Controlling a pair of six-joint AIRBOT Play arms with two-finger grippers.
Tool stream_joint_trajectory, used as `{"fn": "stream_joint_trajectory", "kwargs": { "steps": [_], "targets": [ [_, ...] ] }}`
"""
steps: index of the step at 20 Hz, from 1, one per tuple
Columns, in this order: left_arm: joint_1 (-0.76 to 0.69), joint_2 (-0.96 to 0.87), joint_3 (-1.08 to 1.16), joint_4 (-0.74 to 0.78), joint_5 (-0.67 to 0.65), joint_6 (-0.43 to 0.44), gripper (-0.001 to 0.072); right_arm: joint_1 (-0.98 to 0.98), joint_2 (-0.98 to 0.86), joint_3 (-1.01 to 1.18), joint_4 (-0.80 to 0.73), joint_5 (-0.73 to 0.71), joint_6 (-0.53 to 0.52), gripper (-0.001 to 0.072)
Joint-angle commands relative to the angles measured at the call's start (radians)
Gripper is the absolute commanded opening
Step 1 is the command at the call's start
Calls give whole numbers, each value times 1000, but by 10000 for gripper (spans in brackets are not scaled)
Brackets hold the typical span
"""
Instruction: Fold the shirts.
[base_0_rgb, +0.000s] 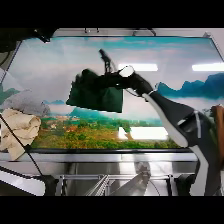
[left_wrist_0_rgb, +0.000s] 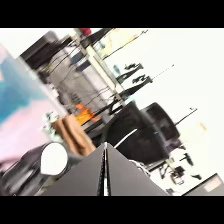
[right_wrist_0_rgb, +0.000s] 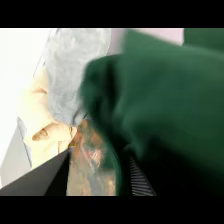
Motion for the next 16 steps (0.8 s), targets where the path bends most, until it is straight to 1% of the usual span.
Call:
{"fn": "stream_joint_trajectory", "kwargs": {
  "steps": [1, 2, 3, 4, 5, 6, 8, 11, 12, 14, 15, 16],
  "targets": [
    [44, 20, -2, 23, -61, -11, -2, 58, -116, 127, 80, 87, -34, 237],
    [37, 20, -2, 24, -64, -10, -2, 41, -101, 127, 98, 145, -50, 158],
    [28, 20, -2, 24, -68, -10, -2, 16, -77, 127, 95, 220, -50, 146],
    [16, 20, -2, 24, -74, -10, -1, -13, -55, 127, 92, 298, -50, 17],
    [8, 20, -2, 24, -86, -10, -2, -49, -29, 124, 80, 374, -39, 22],
    [-5, 20, -2, 25, -104, -10, -1, -87, -7, 121, 55, 436, -3, 22],
    [-25, 20, -2, 31, -146, -10, -2, -178, 41, 100, 3, 543, 71, 22],
    [-25, 21, -2, 43, -202, -5, -3, -317, 126, 30, -24, 684, 145, 23],
    [-18, 33, -13, 96, -199, 0, -3, -352, 158, 8, -55, 721, 167, 23],
    [5, 102, -124, 244, -180, 12, -3, -413, 255, -59, -170, 759, 191, 23],
    [24, 149, -211, 301, -177, 39, -3, -443, 314, -108, -233, 756, 191, 23],
    [53, 200, -314, 321, -166, 73, -2, -472, 374, -173, -280, 733, 191, 23]
  ]
}}
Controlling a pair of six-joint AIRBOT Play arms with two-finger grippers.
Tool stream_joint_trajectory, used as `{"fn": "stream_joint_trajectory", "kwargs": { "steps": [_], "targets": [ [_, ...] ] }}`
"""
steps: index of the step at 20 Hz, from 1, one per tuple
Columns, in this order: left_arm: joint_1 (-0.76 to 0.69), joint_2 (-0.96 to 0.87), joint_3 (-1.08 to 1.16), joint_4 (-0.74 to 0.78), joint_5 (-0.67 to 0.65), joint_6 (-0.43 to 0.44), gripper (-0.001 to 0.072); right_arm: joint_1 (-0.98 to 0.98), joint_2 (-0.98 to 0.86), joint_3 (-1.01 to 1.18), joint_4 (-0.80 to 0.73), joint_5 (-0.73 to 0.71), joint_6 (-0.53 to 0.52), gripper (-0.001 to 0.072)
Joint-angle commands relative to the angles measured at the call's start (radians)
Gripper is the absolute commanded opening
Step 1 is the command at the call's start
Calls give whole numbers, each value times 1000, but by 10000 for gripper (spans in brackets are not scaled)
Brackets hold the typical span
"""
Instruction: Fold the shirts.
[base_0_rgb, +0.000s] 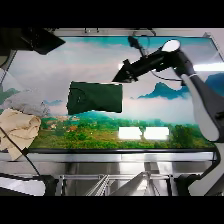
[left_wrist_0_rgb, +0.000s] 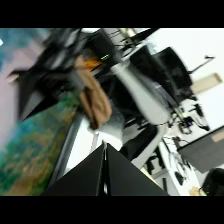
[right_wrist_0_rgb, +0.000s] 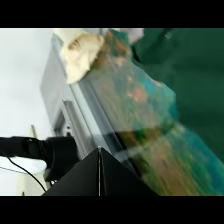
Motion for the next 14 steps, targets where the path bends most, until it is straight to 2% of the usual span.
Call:
{"fn": "stream_joint_trajectory", "kwargs": {
  "steps": [1, 2, 3, 4, 5, 7, 8, 9, 10, 14],
  "targets": [
    [82, 156, -299, 127, 27, 102, -1, -118, 189, -191, -193, -6, 37, 23],
    [121, 208, -414, 128, 59, 133, -1, -140, 235, -269, -231, -88, 38, 35],
    [163, 251, -521, 127, 95, 145, -1, -154, 267, -350, -270, -195, 77, 210],
    [202, 285, -620, 127, 131, 146, 0, -156, 273, -404, -287, -278, 97, 488],
    [238, 313, -700, 127, 159, 146, 0, -153, 265, -452, -284, -349, 97, 649],
    [299, 348, -808, 126, 168, 146, 1, -129, 214, -497, -271, -440, 121, 649],
    [317, 360, -841, 124, 169, 146, 83, -110, 172, -498, -260, -464, 130, 649],
    [332, 372, -869, 125, 168, 145, 265, -90, 131, -498, -242, -489, 132, 649],
    [344, 380, -890, 125, 168, 145, 294, -64, 89, -498, -216, -516, 150, 649],
    [356, 381, -892, 124, 175, 145, 294, 39, -45, -496, -77, -598, 147, 637]
  ]
}}
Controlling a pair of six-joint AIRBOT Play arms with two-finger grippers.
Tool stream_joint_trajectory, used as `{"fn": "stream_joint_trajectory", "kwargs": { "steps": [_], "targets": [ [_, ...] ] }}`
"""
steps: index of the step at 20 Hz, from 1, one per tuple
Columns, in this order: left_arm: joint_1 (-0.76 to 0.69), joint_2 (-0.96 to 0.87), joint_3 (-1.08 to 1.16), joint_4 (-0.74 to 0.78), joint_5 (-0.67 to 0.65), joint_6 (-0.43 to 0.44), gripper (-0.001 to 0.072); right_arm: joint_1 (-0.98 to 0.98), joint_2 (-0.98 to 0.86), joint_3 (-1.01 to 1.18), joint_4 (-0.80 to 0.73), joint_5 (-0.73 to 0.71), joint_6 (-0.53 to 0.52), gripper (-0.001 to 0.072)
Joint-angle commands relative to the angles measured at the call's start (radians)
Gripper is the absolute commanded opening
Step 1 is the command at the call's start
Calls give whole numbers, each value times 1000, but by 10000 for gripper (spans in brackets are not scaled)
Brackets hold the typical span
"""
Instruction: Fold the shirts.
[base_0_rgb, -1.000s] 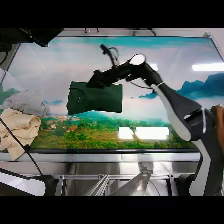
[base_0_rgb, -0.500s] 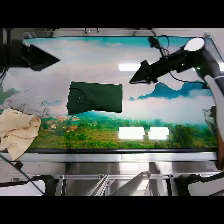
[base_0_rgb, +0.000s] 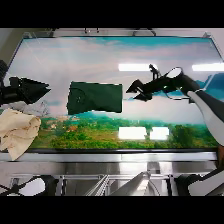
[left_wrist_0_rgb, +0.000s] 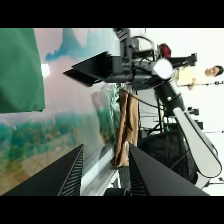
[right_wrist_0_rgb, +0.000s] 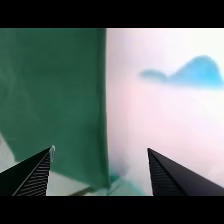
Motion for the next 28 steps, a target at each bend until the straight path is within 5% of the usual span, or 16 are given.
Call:
{"fn": "stream_joint_trajectory", "kwargs": {
  "steps": [1, 3, 8, 9, 10, 12, 17, 23, 28],
  "targets": [
    [19, 12, -31, 3, 12, 4, 294, 89, -106, -6, 104, -98, 10, 637],
    [19, 12, -31, 3, 14, 4, 296, 131, -129, 2, 166, -121, -20, 500],
    [19, 12, -31, 3, 20, 4, 297, 207, -150, 39, 294, -158, -70, 465],
    [19, 12, -31, 3, 19, 4, 297, 215, -150, 43, 371, -153, -140, 144],
    [19, 12, -31, 3, 19, 4, 297, 216, -150, 50, 451, -138, -201, 22],
    [19, 12, -31, 3, 14, 4, 297, 210, -127, 61, 554, -105, -273, 21],
    [19, 12, -31, 3, -7, 4, 297, 63, 133, 61, 462, -27, -274, 19],
    [18, 12, -31, 6, -10, 4, 296, -413, 597, 69, 188, -9, -57, 20],
    [17, 12, -31, 5, -6, 3, 296, -909, 655, 108, 56, 124, 30, 20]
  ]
}}
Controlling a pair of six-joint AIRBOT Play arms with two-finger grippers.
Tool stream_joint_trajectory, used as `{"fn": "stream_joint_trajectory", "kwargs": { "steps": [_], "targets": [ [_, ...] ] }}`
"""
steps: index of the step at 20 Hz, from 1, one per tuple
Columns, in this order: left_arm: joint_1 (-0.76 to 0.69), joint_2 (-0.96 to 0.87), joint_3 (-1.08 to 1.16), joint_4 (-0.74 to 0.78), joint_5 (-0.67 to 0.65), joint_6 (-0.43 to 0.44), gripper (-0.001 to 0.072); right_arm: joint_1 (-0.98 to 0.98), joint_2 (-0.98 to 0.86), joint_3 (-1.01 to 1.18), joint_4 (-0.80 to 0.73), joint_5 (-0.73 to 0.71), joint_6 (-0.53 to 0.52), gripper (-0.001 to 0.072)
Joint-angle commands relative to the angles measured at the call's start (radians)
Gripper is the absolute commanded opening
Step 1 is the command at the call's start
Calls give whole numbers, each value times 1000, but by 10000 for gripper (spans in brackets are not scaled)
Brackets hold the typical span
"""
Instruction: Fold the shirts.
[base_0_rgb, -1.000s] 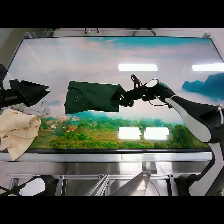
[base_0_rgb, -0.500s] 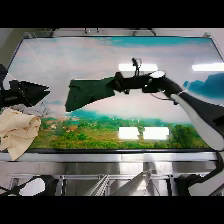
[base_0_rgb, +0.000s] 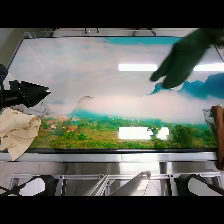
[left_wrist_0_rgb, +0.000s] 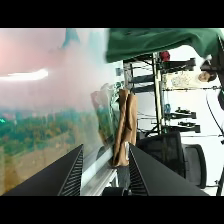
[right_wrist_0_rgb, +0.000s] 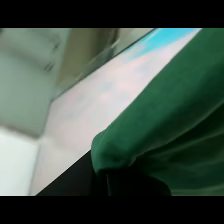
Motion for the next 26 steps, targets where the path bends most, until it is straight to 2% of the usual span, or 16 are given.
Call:
{"fn": "stream_joint_trajectory", "kwargs": {
  "steps": [1, 3, 6, 9, 12, 17, 19, 23, 26],
  "targets": [
    [-1, 0, 0, 0, 3, -1, 296, -335, 16, 15, -89, 84, 58, 20],
    [-1, 0, 0, -1, 3, -5, 296, -435, -47, 17, -83, 94, 37, 19],
    [-1, 0, 0, -1, 19, -5, 296, -490, -161, 64, -78, 138, -54, 19],
    [-1, 0, 0, -1, 42, -5, 296, -496, -212, 125, -202, 223, -66, 19],
    [-2, 0, 0, -1, 67, -5, 296, -496, -159, 168, -371, 240, -62, 19],
    [-2, 0, 0, 0, 81, -4, 296, -497, -8, 195, -492, 184, -61, 19],
    [-2, 0, 0, 0, 81, -3, 296, -497, 6, 195, -563, 228, -37, 18],
    [-2, 0, 0, 0, 77, -4, 296, -497, -4, 123, -718, 402, 31, 19],
    [-2, 0, 0, 0, 66, -4, 296, -497, -3, 3, -993, 529, 178, 19]
  ]
}}
